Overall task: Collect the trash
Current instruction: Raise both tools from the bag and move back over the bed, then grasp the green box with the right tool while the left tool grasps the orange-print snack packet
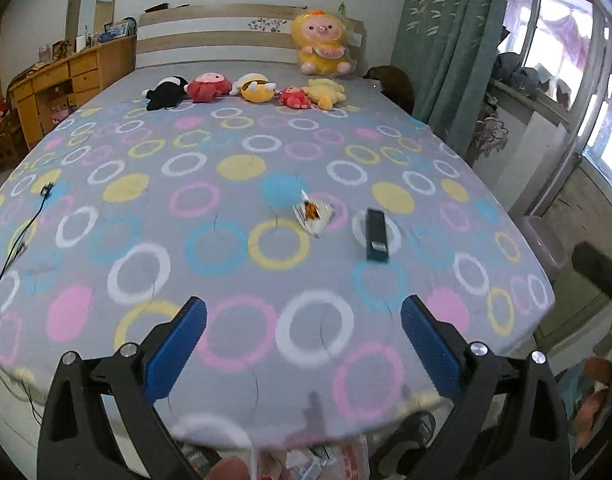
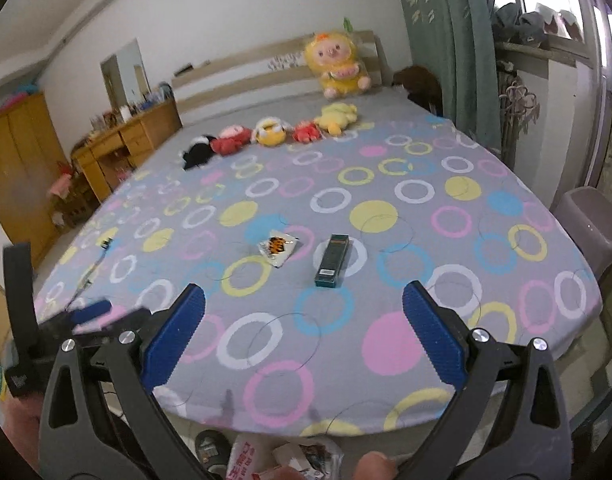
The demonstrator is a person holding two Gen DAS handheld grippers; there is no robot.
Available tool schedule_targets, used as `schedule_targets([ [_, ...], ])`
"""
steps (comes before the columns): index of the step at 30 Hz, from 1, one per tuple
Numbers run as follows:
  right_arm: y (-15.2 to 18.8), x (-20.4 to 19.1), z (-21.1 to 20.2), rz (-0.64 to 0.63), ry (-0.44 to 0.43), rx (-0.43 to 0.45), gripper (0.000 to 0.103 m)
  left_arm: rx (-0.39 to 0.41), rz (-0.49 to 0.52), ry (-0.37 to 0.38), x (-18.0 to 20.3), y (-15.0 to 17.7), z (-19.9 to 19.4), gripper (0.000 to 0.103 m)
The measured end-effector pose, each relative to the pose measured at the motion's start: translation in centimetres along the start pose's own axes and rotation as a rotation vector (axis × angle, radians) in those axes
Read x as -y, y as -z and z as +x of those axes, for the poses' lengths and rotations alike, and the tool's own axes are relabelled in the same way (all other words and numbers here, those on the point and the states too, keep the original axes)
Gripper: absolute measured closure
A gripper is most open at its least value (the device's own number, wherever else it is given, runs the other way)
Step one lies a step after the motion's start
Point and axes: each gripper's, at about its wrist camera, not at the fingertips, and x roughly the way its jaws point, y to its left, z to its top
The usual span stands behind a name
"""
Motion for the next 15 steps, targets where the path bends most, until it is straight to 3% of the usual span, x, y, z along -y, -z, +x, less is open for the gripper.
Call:
schedule_targets([
  [7, -4.6, 0.9, 8.7, 0.022, 0.073, -0.169, 0.006, -0.063, 0.021, -0.001, -0.8, -6.4, 7.9, 0.008],
  [15, -7.3, 2.1, 19.6, 0.074, 0.148, -0.337, 0.006, -0.165, 0.081, 0.009, -0.9, -8.5, 17.7, 0.008],
])
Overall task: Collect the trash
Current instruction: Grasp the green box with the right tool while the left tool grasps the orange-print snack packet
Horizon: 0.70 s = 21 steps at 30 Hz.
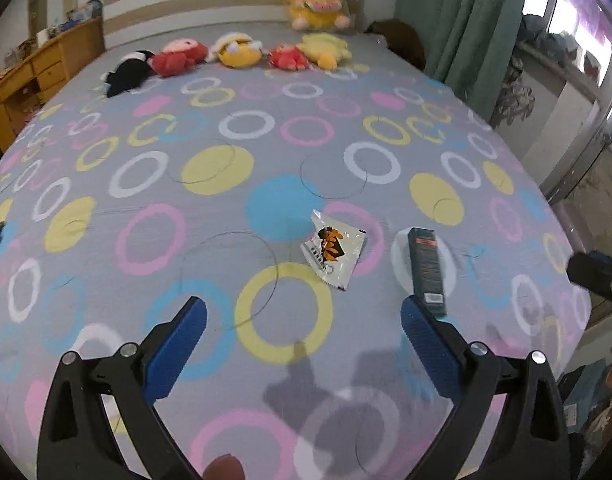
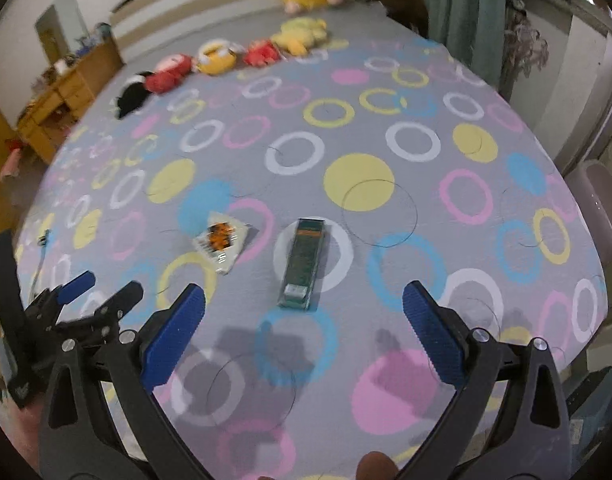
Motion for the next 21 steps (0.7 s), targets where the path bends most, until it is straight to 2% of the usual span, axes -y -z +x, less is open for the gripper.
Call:
schedule_targets([
  [8, -3.1, 0.2, 8.7, 0.038, 0.041, -0.138, 0.006, -0.044, 0.131, 0.005, 1.2, -1.5, 7.5, 0.008],
  [12, -3.5, 0.5, 12.9, 0.061, 0.053, -0.203, 0.006, -0.058, 0.184, 0.007, 1.6, -2.0, 10.4, 0.008],
  [18, -3.6, 0.5, 17.4, 0.087, 0.06, -0.281, 0.006, -0.065, 0.206, 0.041, 1.4, -2.5, 13.3, 0.008],
  [21, -3.2, 0.8, 20.0, 0.1, 0.092, -0.326, 0.006, -0.074, 0.228, 0.036, 1.8, -2.4, 14.6, 0.008],
])
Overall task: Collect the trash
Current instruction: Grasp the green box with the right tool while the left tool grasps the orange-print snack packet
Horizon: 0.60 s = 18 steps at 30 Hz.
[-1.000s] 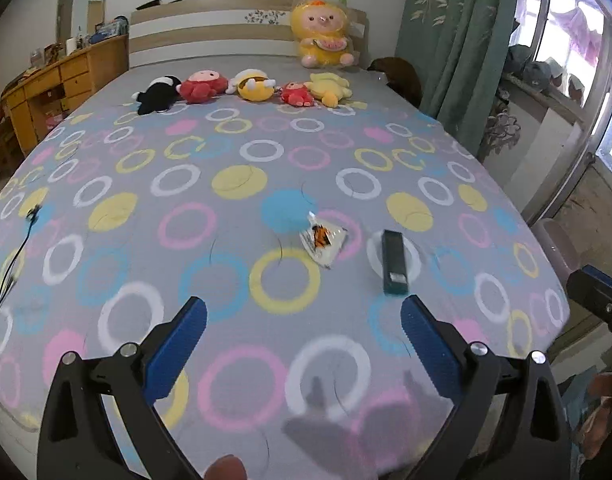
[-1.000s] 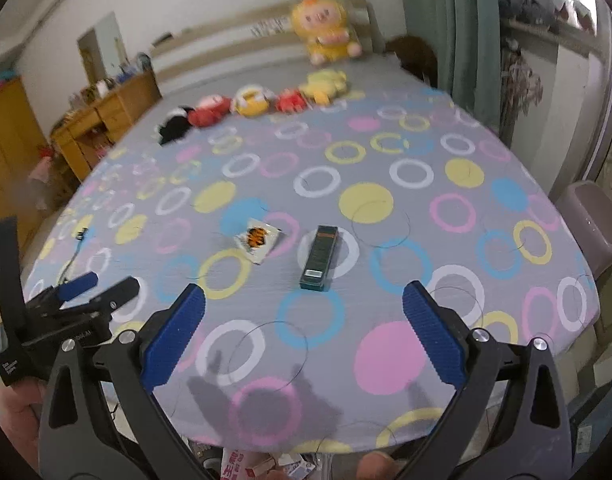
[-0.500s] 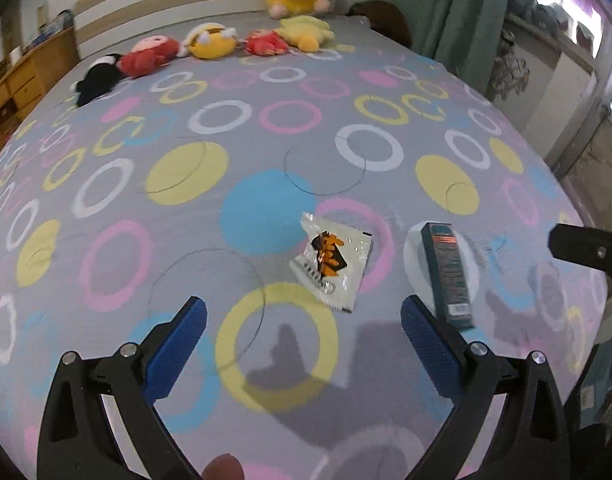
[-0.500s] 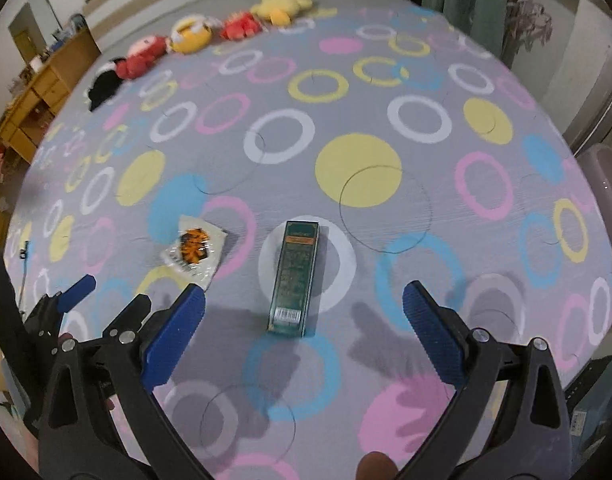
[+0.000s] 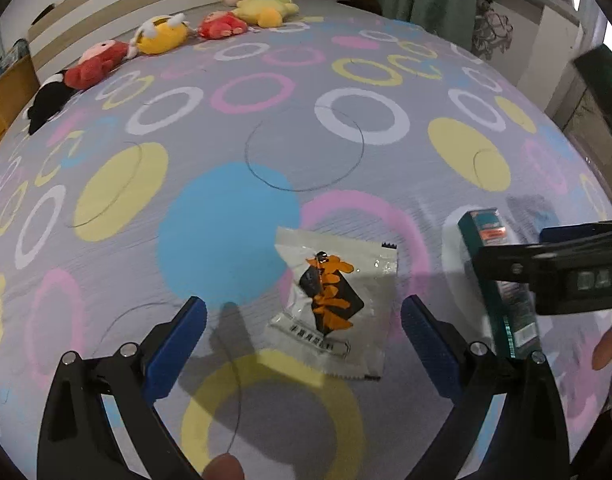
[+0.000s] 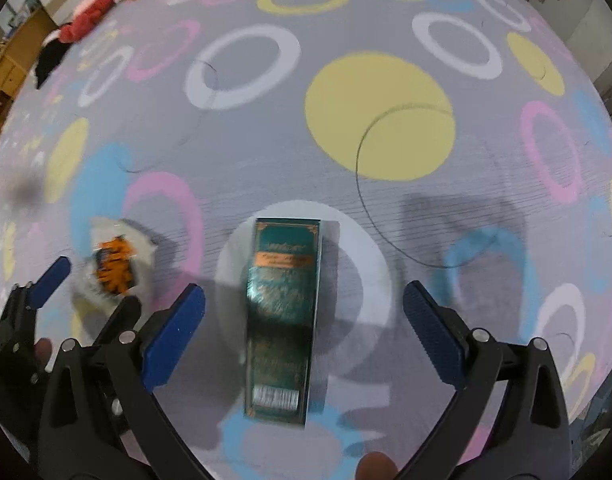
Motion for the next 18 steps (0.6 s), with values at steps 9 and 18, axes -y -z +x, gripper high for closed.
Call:
schedule_targets([
  [9, 0.0, -0.6, 2.1, 0.001, 0.084, -0.021, 0.008, 0.016, -0.03, -0.015, -0.3, 0.1, 2.2, 0.01],
  [18, 0.3, -2.5, 0.4, -0.074, 0.087, 0.009, 0.068, 0.021, -0.08, 0.059, -0.6, 0.3, 0.5, 0.09],
])
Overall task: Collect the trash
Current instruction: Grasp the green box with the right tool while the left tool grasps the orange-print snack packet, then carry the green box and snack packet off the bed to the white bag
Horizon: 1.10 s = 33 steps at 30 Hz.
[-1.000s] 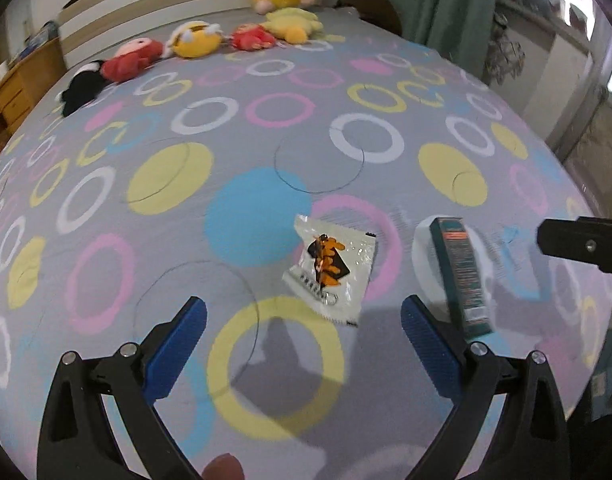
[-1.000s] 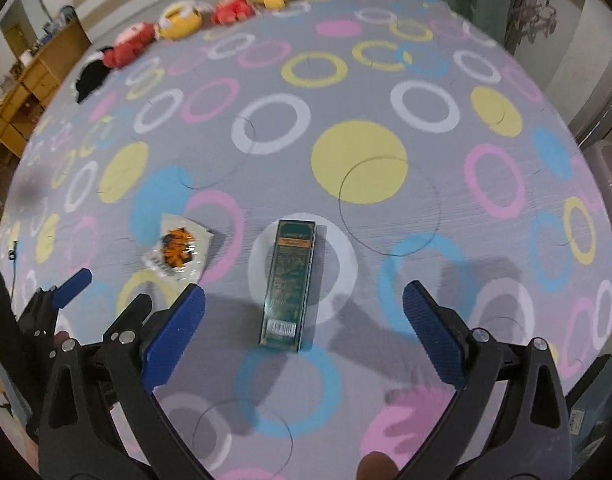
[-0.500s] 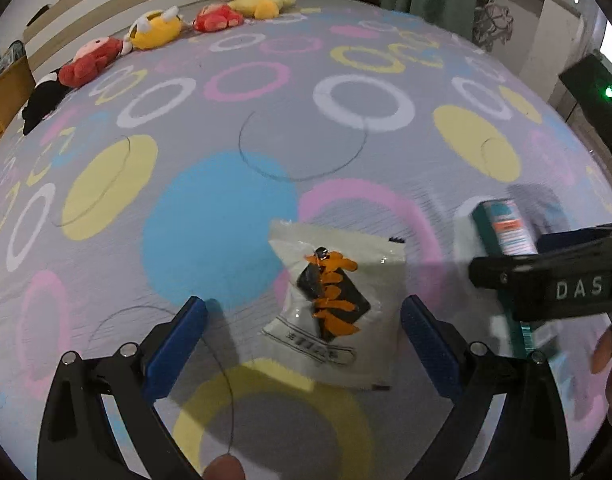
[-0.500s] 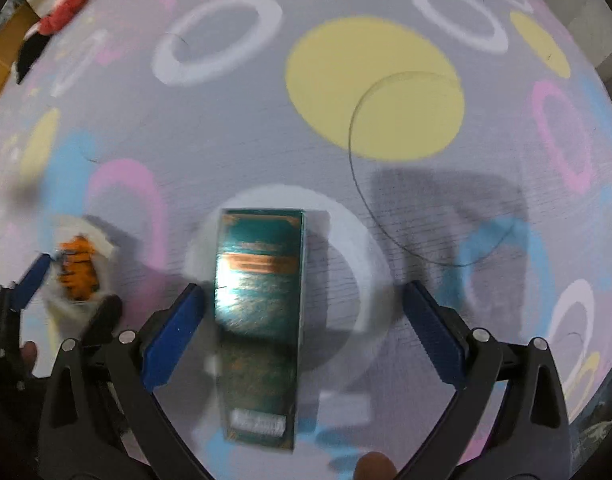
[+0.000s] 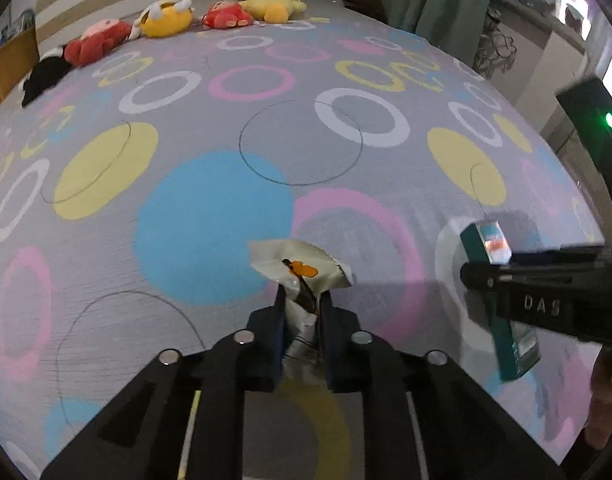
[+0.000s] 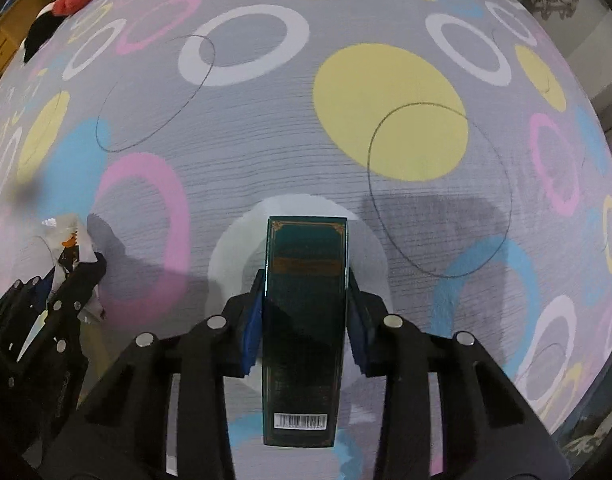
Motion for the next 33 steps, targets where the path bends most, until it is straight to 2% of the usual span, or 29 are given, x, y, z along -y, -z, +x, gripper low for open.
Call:
schedule_targets([
  [3, 0.5, -0.2, -0.3, -0.004, -0.002, 0.023, 0.068, 0.002, -0.029, 0.012, -0.1, 0.6, -0.8, 0.09],
  [20, 5.9, 0.6, -3.8, -0.012, -0.041, 0.069, 0.068, 0.025, -0.042, -0.005, 0.2, 5.7, -6.0, 0.09],
  [23, 5.6, 0.6, -4.3, -0.031, -0.045, 0.085, 0.068, 0.04, -0.048, -0.002, 0.5, 6.5, -7.4, 0.09],
  [33, 11.3, 1.4, -9.3, -0.073, -0.091, 0.15, 0.068, 0.078, -0.063, 0.006, 2.2, 9.6, -13.0, 0.09],
])
